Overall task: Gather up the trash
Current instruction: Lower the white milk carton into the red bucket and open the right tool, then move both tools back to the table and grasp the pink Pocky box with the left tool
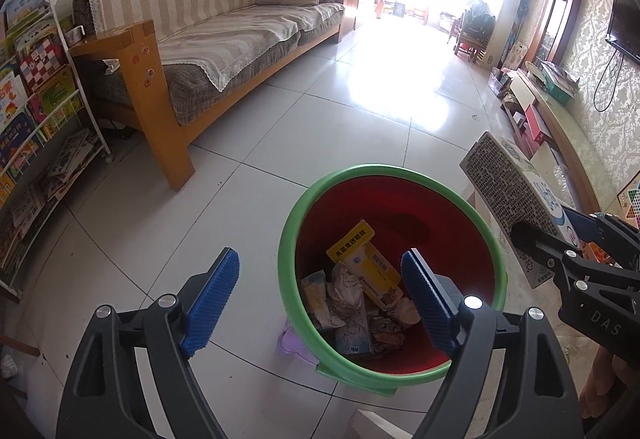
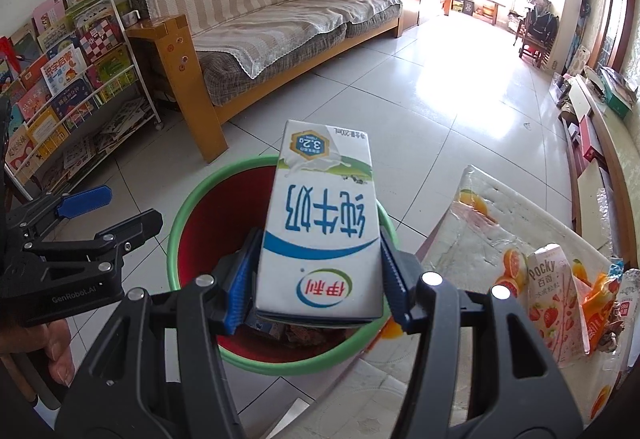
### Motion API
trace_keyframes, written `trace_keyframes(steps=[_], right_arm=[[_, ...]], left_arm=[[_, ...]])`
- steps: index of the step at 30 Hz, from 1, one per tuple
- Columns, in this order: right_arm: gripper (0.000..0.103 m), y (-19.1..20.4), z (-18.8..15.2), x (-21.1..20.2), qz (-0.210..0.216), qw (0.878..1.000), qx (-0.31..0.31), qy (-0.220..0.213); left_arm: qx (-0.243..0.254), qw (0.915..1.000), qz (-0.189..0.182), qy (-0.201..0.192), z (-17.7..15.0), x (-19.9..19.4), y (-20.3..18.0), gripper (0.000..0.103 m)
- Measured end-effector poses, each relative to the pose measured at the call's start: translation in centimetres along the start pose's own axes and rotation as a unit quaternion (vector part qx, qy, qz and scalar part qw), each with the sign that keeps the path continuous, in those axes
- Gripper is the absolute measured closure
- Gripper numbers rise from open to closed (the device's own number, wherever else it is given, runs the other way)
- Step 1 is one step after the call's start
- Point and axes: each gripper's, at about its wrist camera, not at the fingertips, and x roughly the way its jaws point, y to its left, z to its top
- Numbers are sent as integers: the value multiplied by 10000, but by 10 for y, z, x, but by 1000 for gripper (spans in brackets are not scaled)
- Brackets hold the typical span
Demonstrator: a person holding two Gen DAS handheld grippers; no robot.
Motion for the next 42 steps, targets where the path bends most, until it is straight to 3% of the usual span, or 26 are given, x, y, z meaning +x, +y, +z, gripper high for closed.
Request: trace_keyframes(steps=[2, 4, 5, 6, 13, 19, 25, 34, 42], right_arm=[[49, 7, 1, 3, 76, 10000, -37, 18], [41, 12, 3, 4, 79, 9999, -95, 5], [25, 14, 4, 4, 57, 9999, -117, -20], [15, 15, 4, 2, 22, 9999, -128, -77], [15, 9, 7, -3, -33, 9998, -111, -145], [7, -2, 5, -9, -100, 9998, -7, -191], [5, -21, 1, -23, -226, 9993, 117, -268], [5, -101, -27, -58, -764, 9945, 648, -290], [5, -188, -73, -91, -1357, 9836, 1176, -183]], left_arm=[[-51, 10000, 48, -5, 0, -2, 8, 23], [-87, 9999, 71, -11, -1, -4, 11, 23], [-90, 9999, 79, -11, -1, -4, 13, 23], [-85, 9999, 85, -5, -2, -4, 13, 22], [-74, 10000, 32, 11, -2, -2, 8, 21], [42, 9999, 93, -41, 1, -5, -4, 8], [213, 9998, -23, 15, 1, -4, -31, 8], [724, 9960, -515, 62, -2, -4, -117, 8], [1231, 9862, -1089, 184, -13, 3, -219, 8]])
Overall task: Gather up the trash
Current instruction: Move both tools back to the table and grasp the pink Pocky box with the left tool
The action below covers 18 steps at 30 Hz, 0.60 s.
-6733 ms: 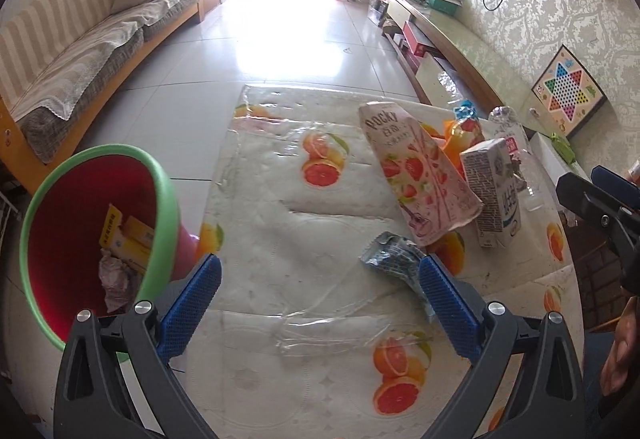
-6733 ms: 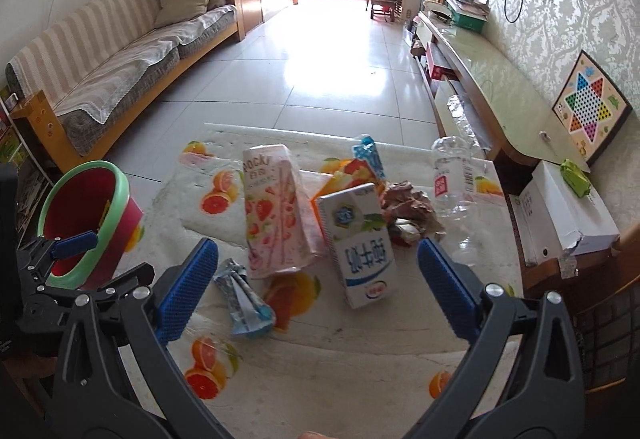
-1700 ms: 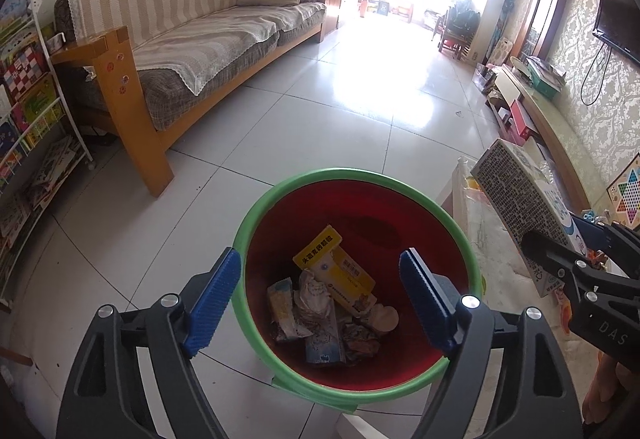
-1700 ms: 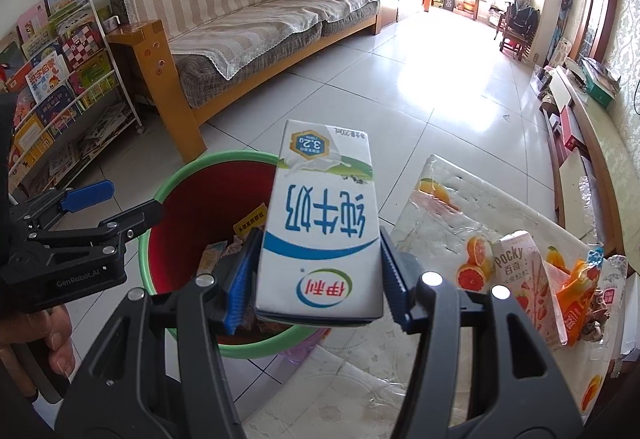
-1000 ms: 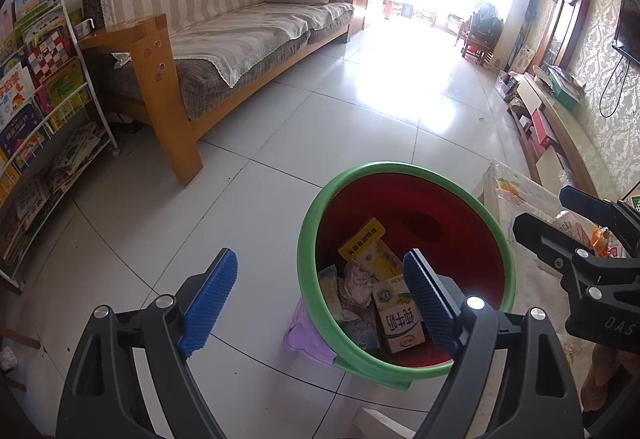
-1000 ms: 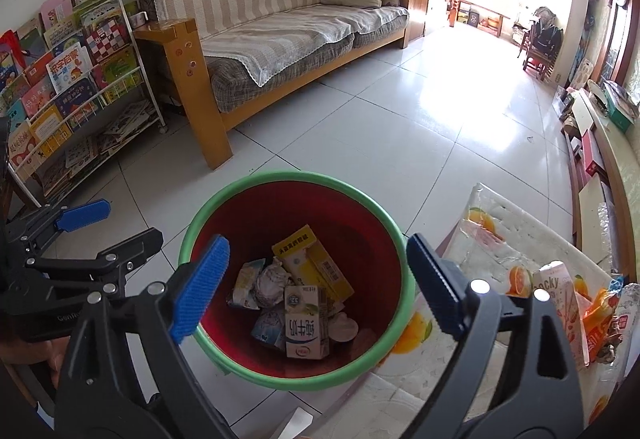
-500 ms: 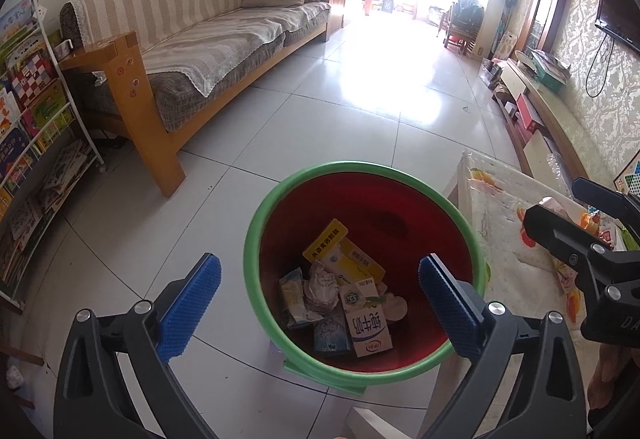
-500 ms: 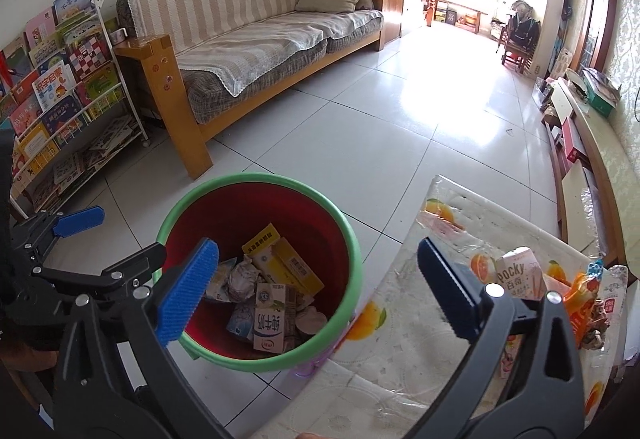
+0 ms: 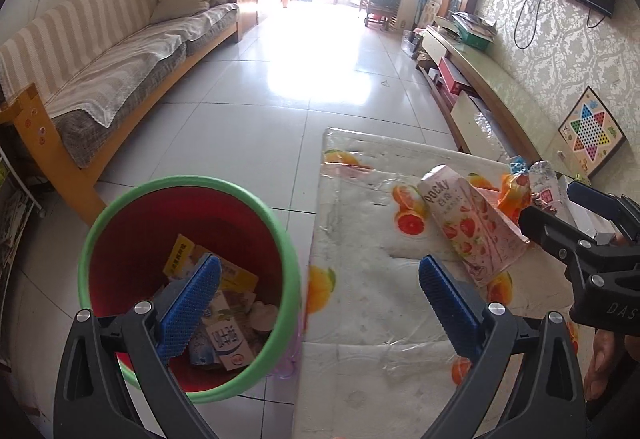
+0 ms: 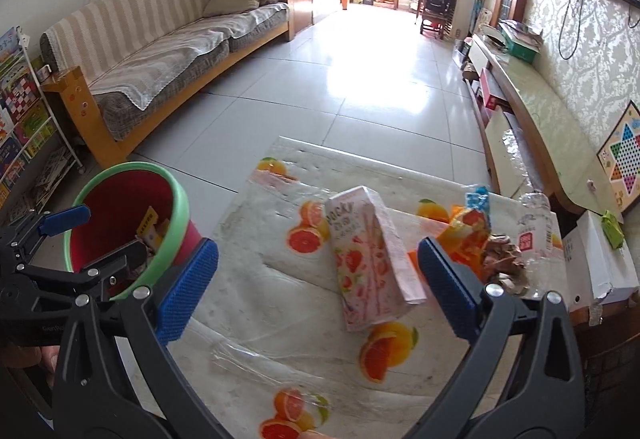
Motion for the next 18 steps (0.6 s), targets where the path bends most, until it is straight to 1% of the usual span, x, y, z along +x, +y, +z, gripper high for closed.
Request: trace_keyframes(steps=[6, 9, 13, 18], right_arm=[[5, -77, -17, -10, -403, 9982, 441, 32], [5, -113, -26, -12, -546, 9964, 643, 42], [5, -151, -39, -9, -670, 9939, 877, 78], [5, -187, -50, 2, -718, 9909, 1127, 147]], left_arm=[[193, 9984, -494, 177, 9, 28, -71, 8], [320, 9971, -636, 269, 14, 44, -106, 8], [539, 9962, -566, 390, 18, 65, -145, 8], [496, 9959, -479, 592, 27, 94, -169, 8]])
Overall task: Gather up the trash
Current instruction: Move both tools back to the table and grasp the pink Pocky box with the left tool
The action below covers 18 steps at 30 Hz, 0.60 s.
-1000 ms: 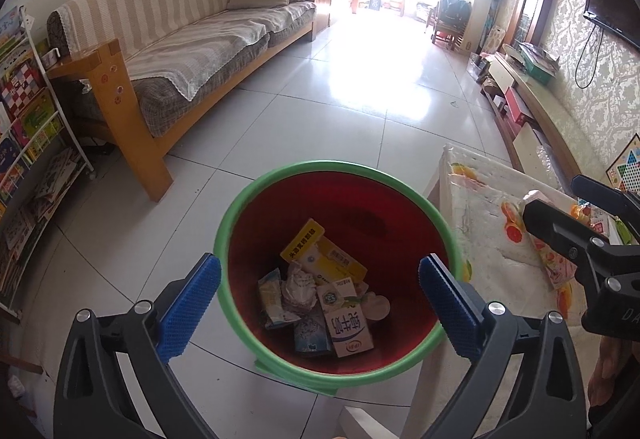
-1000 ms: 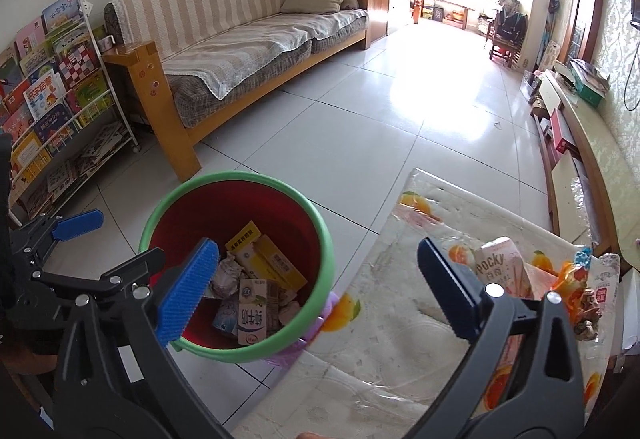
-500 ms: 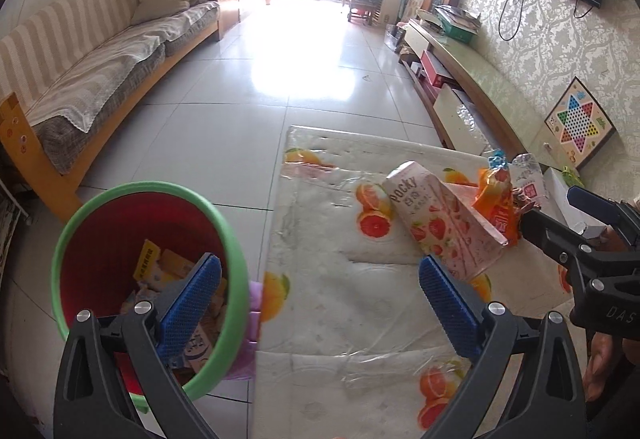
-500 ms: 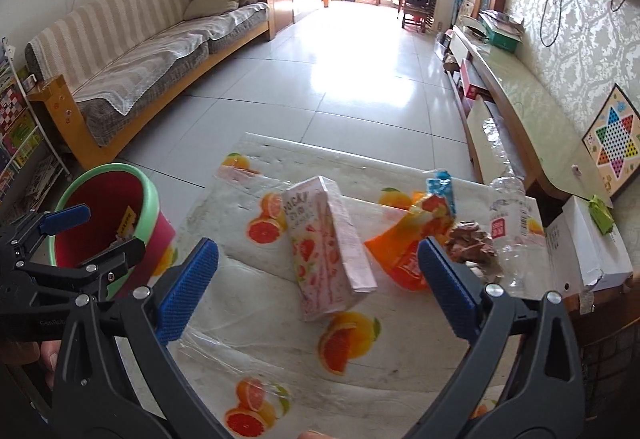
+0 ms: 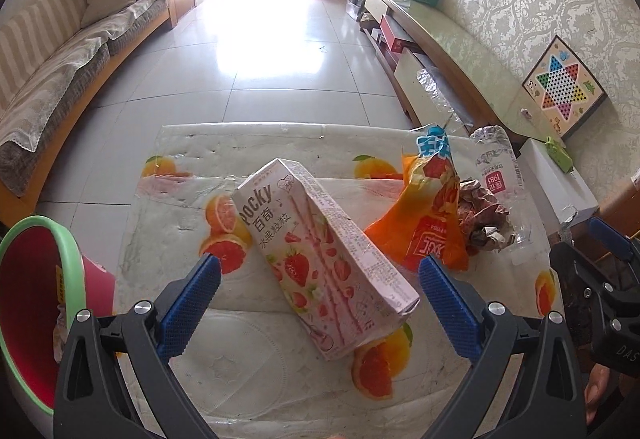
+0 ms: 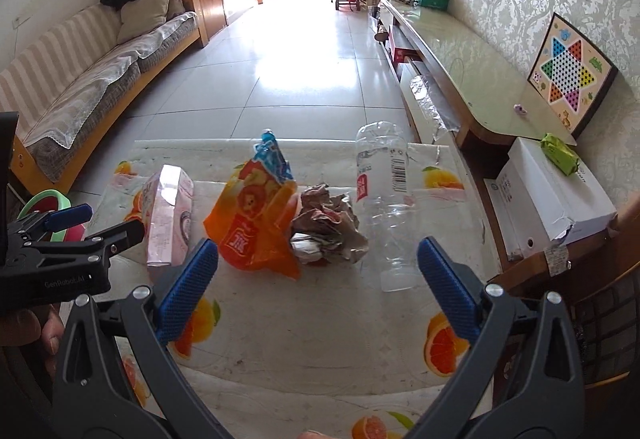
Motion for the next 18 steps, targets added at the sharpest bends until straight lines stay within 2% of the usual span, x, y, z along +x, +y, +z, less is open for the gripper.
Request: trace_keyframes(steps=[2, 8, 18], right_arm=[[5, -11, -1, 6, -9, 10000, 75, 15], [5, -37, 2, 25, -11, 9997, 216, 63], [5, -54, 13, 47, -40, 9997, 246, 79]], left_arm=[[-126, 9999, 11, 97, 5, 12, -2, 8], [-251, 9984, 382, 330, 17, 45, -3, 8], [-322, 9943, 810, 618, 17, 78, -2, 8]])
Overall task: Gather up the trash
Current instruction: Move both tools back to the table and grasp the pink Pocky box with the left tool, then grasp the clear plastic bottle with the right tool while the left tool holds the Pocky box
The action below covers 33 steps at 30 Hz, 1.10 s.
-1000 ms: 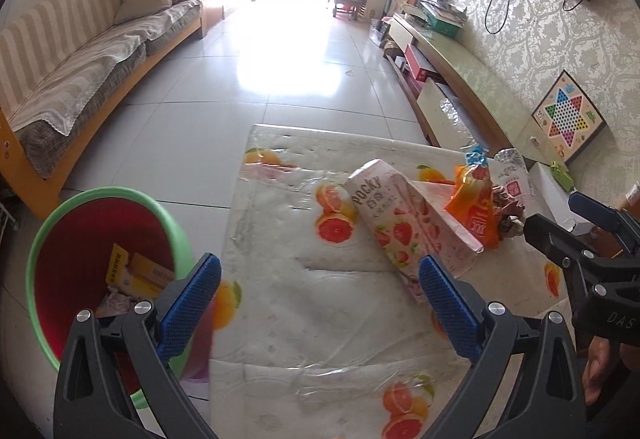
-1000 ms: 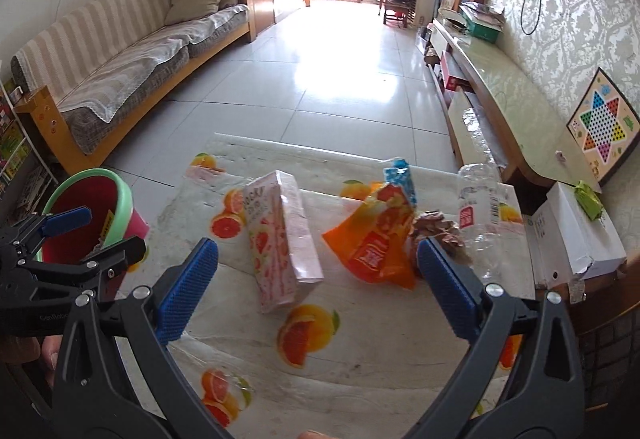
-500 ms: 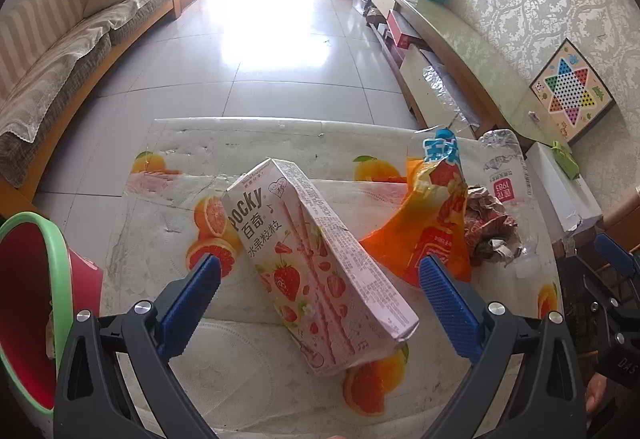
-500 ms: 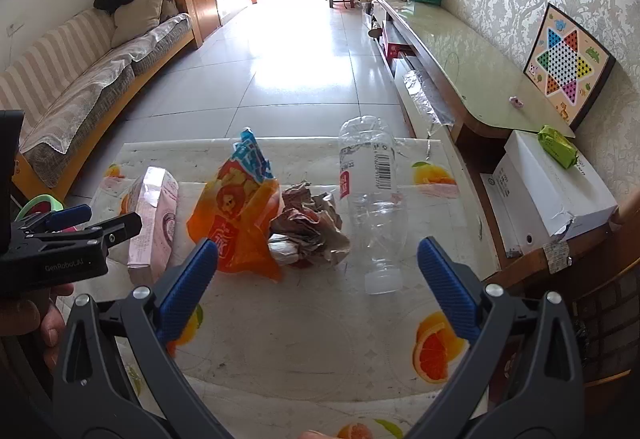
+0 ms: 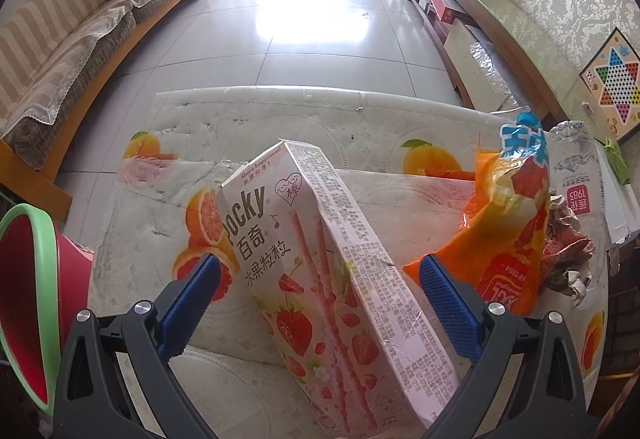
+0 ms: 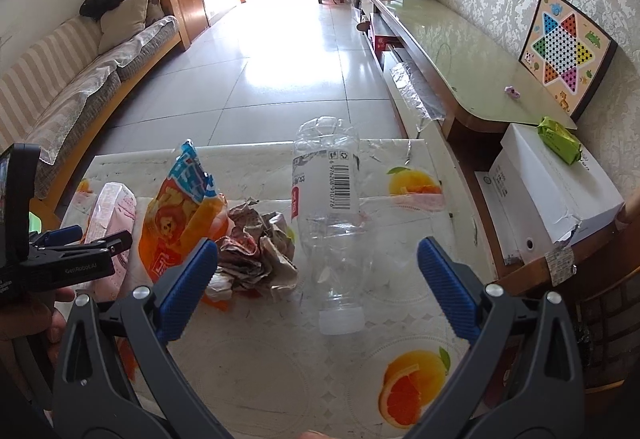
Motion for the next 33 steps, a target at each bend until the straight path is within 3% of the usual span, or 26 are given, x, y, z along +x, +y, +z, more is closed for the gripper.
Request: trace_keyframes(steps=[4, 9, 11, 20, 26, 28, 33], right_arm=[[5, -1, 1, 13, 2, 10000, -4, 61], [5, -2, 6, 27, 29, 9999, 59, 138], [5, -2, 9, 31, 26, 9998, 92, 157], [5, -6, 25, 56, -121, 9997, 106, 208], [5, -6, 25, 71, -175, 9993, 99, 328], [9, -6, 24, 75, -209, 9991, 88, 368], [42, -8, 19, 85, -224, 9981, 98, 566]], left_arm=[[-79, 10000, 9, 16, -4, 6, 3, 9], [-19, 9999, -145, -46, -6, 1, 1, 28], [-70, 9997, -243, -54, -7, -1, 2, 40], [168, 9991, -337, -172, -13, -10, 1, 49], [223, 9988, -373, -233, -12, -15, 6, 49], [225, 9986, -407, -249, -11, -17, 7, 49], [267, 9981, -467, -286, -13, -21, 8, 49]])
